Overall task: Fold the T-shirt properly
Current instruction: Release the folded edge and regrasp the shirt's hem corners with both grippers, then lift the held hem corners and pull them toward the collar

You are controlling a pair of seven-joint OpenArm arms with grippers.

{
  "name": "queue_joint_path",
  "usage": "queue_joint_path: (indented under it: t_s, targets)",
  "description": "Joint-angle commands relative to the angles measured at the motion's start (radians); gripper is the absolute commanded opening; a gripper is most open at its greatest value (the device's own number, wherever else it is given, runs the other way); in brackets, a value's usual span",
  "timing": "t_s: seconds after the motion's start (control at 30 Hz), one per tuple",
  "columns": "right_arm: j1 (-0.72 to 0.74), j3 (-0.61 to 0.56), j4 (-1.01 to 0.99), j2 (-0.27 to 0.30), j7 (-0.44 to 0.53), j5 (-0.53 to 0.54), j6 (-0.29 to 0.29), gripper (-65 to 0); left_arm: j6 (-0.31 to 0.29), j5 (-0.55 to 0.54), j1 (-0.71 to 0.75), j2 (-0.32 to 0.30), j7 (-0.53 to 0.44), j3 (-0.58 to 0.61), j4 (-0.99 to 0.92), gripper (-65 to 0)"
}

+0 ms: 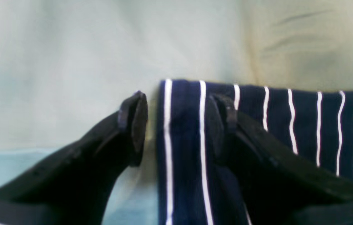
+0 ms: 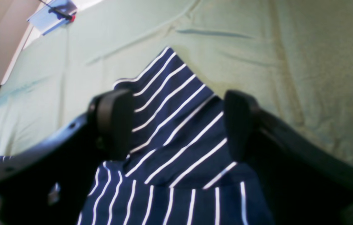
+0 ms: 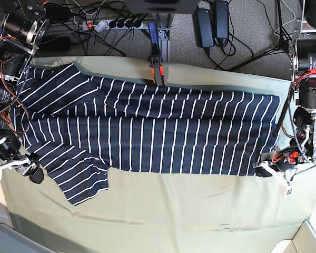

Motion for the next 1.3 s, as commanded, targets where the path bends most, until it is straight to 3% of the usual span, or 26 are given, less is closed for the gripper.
queue_joint_path:
  t_s: [0.0, 0.33, 0.57, 0.77, 0.93, 1.1, 1.27]
  targets:
    - [0.023, 0.004, 0.019, 0.021, 0.019, 0.016, 0.05, -21.4, -0.025, -0.009, -0.029, -0.019, -0.015, -0.005, -0.002, -30.8]
    - [0.022, 0.004, 0.019, 0.021, 0.019, 0.016, 0.05, -21.4, -0.026, -0.026, -0.028, -0.018, -0.032, -0.005, -0.042, -30.8]
    - [0.024, 0.004, 0.019, 0.021, 0.02, 0.015, 0.05, -21.4, -0.101, -0.116, -0.027, 0.007, 0.018, -0.005, -0.042, -30.8]
    - [0.024, 0.004, 0.019, 0.021, 0.02, 0.015, 0.05, -21.4, -0.108, -0.115, -0.027, 0.048, 0.024, -0.005, -0.041, -30.8]
    - [0.024, 0.004, 0.019, 0.022, 0.02, 0.015, 0.05, -21.4, -0.108, -0.114, -0.027, 0.047, 0.017, -0.006, -0.041, -31.2]
    - [0.024, 0.004, 0.019, 0.022, 0.02, 0.015, 0.05, -21.4, -0.109, -0.111, -0.027, 0.042, 0.021, -0.009, -0.041, -51.2]
    - [0.024, 0.004, 0.019, 0.022, 0.02, 0.015, 0.05, -21.4, -0.112, -0.116, -0.026, 0.042, 0.073, -0.009, -0.024, -53.6]
